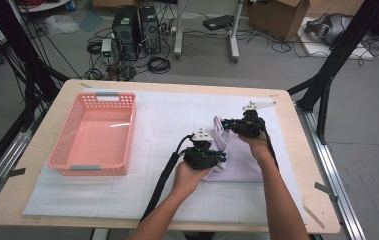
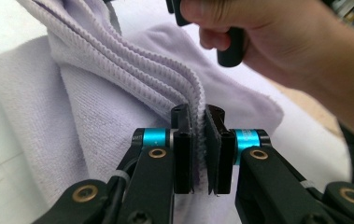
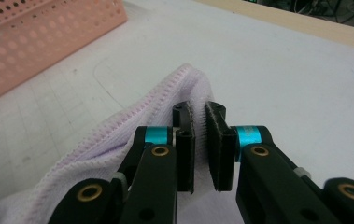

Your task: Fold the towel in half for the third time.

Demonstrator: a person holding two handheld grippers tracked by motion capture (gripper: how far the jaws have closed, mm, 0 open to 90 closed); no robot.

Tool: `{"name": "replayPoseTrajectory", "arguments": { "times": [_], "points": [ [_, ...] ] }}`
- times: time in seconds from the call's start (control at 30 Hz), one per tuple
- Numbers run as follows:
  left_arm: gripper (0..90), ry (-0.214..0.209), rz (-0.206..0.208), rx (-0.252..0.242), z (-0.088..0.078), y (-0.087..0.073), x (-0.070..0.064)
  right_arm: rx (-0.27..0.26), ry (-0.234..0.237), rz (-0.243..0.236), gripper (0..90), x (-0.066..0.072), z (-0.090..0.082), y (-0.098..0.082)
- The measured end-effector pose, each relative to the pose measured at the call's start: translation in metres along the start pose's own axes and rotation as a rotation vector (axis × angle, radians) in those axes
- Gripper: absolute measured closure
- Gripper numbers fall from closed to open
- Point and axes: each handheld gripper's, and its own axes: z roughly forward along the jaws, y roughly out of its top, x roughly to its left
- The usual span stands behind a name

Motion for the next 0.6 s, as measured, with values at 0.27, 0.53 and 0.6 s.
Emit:
{"name": "replayPoseTrajectory", "arguments": {
  "times": [0.27, 0.53, 0.6],
  "points": [
    [56.6, 0.04, 0.083, -0.049, 0.003, 0.002, -0.008, 0.028, -0.067, -0.022, 83.1, -0.011, -0.015, -0.008],
    [36.2, 0.091, 0.131, -0.123, -0.038, -0.007, 0.023, 0.026, -0.107, -0.035, 83.0, -0.018, -0.03, -0.02],
    [35.9, 0.091, 0.133, -0.137, -0.046, -0.012, 0.032, 0.023, -0.119, -0.027, 83.0, -0.02, -0.033, -0.023]
  ]
}}
